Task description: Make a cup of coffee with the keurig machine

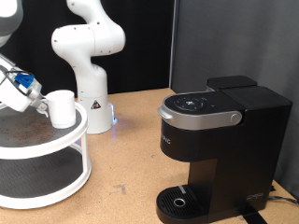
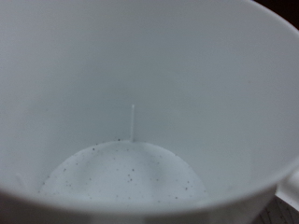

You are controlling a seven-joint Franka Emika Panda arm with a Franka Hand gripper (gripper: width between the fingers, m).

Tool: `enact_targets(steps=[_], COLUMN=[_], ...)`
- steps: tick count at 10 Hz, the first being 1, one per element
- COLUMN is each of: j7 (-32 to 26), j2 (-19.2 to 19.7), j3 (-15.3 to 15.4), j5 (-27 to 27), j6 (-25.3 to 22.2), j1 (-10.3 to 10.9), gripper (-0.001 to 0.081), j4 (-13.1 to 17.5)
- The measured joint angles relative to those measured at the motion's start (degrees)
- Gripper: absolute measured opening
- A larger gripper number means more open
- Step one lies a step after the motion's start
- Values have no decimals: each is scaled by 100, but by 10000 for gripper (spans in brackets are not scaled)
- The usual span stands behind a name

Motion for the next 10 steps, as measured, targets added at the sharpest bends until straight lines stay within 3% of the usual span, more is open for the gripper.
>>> enact_targets(steps=[1,2,3,7,10], j7=[1,6,22,387,1047], j2=[0,0,0,-266,-733], j3=[0,0,1,141,514], j5=[-16,-36,-58,-33,61], j6=[0,0,-2,-626,-940], j1=[-12,-31,-56,-266,-410], gripper=[238,238,73,74,74], j4=[-9,-15,-18,134,256])
